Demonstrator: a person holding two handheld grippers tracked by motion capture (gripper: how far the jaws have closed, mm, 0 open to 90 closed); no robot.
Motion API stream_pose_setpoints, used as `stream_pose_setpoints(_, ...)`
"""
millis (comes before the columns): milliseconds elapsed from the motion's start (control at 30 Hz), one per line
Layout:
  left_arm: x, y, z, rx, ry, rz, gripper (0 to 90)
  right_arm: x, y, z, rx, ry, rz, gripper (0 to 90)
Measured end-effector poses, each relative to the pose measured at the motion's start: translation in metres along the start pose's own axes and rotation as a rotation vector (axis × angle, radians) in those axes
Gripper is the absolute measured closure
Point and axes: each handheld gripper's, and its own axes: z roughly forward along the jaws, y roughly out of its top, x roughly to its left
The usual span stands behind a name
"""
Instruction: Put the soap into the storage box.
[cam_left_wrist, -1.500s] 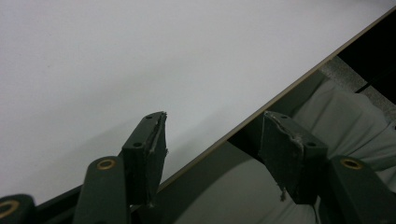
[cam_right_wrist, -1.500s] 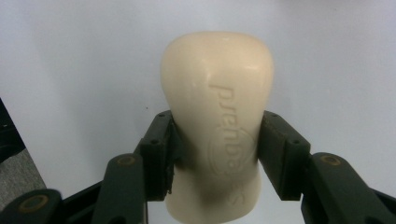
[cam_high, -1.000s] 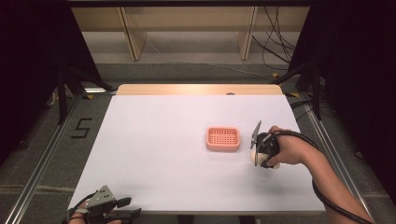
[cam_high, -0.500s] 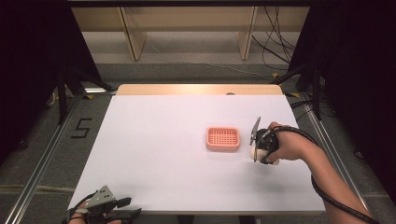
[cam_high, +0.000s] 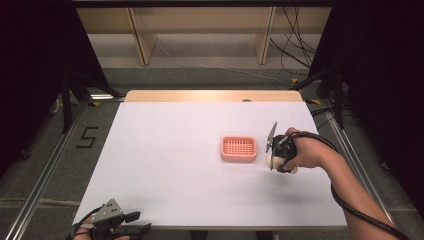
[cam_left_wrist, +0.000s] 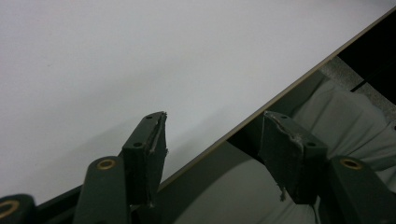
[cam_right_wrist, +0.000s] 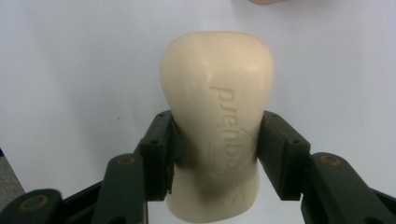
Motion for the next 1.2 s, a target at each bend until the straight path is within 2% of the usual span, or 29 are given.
stream_pose_setpoints(33,0.0,0.0,0.0,-0.001,0.001,-0.001,40.2,0.001,0.001,-0.001,0.002,0.003,0.02,50.9)
stream_pose_setpoints(100,0.001,0.0,0.0,-0.001,0.014,0.011,40.2,-0.002,0.001,-0.001,-0.003,-0.003,0.005,50.9)
stream_pose_setpoints(133,0.001,0.0,0.0,0.002,0.018,0.012,40.2,0.0,0.002,-0.001,0.007,0.002,0.029,50.9)
stream_pose_setpoints(167,0.0,0.0,0.0,-0.01,0.009,0.0,40.3,-0.002,0.002,0.0,-0.004,-0.001,0.005,51.0)
stream_pose_setpoints(200,0.001,0.0,0.0,0.002,0.013,0.013,40.3,-0.003,0.002,-0.001,-0.002,-0.005,0.002,50.9)
stream_pose_setpoints(233,0.001,0.0,0.0,0.002,0.024,0.014,40.3,-0.002,0.004,-0.002,0.01,0.01,0.026,51.0)
stream_pose_setpoints(300,0.0,-0.001,0.001,-0.014,0.007,-0.003,40.3,-0.005,0.003,0.0,-0.004,-0.001,-0.004,50.9)
stream_pose_setpoints(333,0.001,0.0,0.0,0.004,0.018,0.015,40.2,-0.003,0.004,-0.001,-0.001,-0.01,0.016,50.9)
stream_pose_setpoints(367,0.0,0.0,0.0,-0.007,0.015,0.003,40.3,-0.003,0.005,-0.001,0.006,0.0,0.022,50.9)
stream_pose_setpoints(400,0.0,-0.001,0.001,-0.013,0.007,-0.003,40.2,-0.005,0.005,-0.001,0.004,-0.003,0.005,50.9)
stream_pose_setpoints(433,0.001,0.0,0.0,0.001,0.013,0.013,40.3,-0.005,0.005,-0.001,0.002,-0.004,0.011,50.9)
stream_pose_setpoints(500,-0.001,-0.001,0.001,-0.012,0.007,-0.003,40.3,-0.005,0.006,-0.002,0.005,-0.002,0.024,50.9)
stream_pose_setpoints(567,-0.001,-0.001,0.001,-0.014,0.007,-0.003,40.3,-0.008,0.006,-0.002,-0.002,-0.004,-0.005,51.0)
stream_pose_setpoints(600,-0.001,-0.001,0.001,-0.014,0.008,-0.003,40.2,-0.008,0.006,-0.002,0.0,-0.013,0.004,50.9)
stream_pose_setpoints(633,0.0,0.0,0.0,-0.016,0.012,0.008,40.3,-0.007,0.008,-0.003,0.004,0.001,0.02,50.9)
stream_pose_setpoints(700,0.0,0.0,0.0,-0.016,0.009,0.011,40.2,-0.009,0.007,-0.002,0.0,-0.006,0.003,51.0)
stream_pose_setpoints(767,0.0,-0.001,0.0,-0.018,0.009,0.01,40.3,-0.008,0.009,-0.003,0.006,-0.003,0.018,50.9)
stream_pose_setpoints(800,-0.001,-0.001,0.001,-0.016,0.008,-0.005,40.2,-0.01,0.009,-0.002,-0.002,-0.01,0.001,50.9)
stream_pose_setpoints(833,0.0,-0.001,0.001,-0.014,0.01,-0.002,40.3,-0.01,0.009,-0.002,-0.002,-0.003,-0.002,51.0)
stream_pose_setpoints(900,-0.001,-0.001,0.0,-0.015,0.013,0.0,40.3,-0.009,0.011,-0.003,0.004,-0.004,0.018,51.0)
stream_pose_setpoints(967,0.0,0.0,0.0,-0.005,0.005,0.012,40.3,-0.011,0.011,-0.002,-0.001,-0.009,0.003,50.9)
stream_pose_setpoints(1067,-0.001,-0.001,0.001,-0.015,0.008,-0.004,40.3,-0.011,0.012,-0.003,0.005,-0.002,0.017,51.0)
stream_pose_setpoints(1100,0.0,-0.001,0.001,-0.013,0.01,-0.003,40.3,-0.013,0.012,-0.002,-0.004,-0.007,-0.005,51.0)
stream_pose_setpoints(1133,0.0,-0.001,0.001,-0.012,0.008,-0.001,40.3,-0.012,0.012,-0.002,-0.006,-0.013,0.006,50.9)
stream_pose_setpoints(1167,-0.001,-0.001,0.001,-0.015,0.007,-0.004,40.3,-0.014,0.012,-0.002,-0.008,-0.006,-0.009,51.0)
stream_pose_setpoints(1200,-0.001,-0.001,0.0,-0.017,0.011,0.003,40.3,-0.013,0.013,-0.003,0.004,-0.003,0.011,50.9)
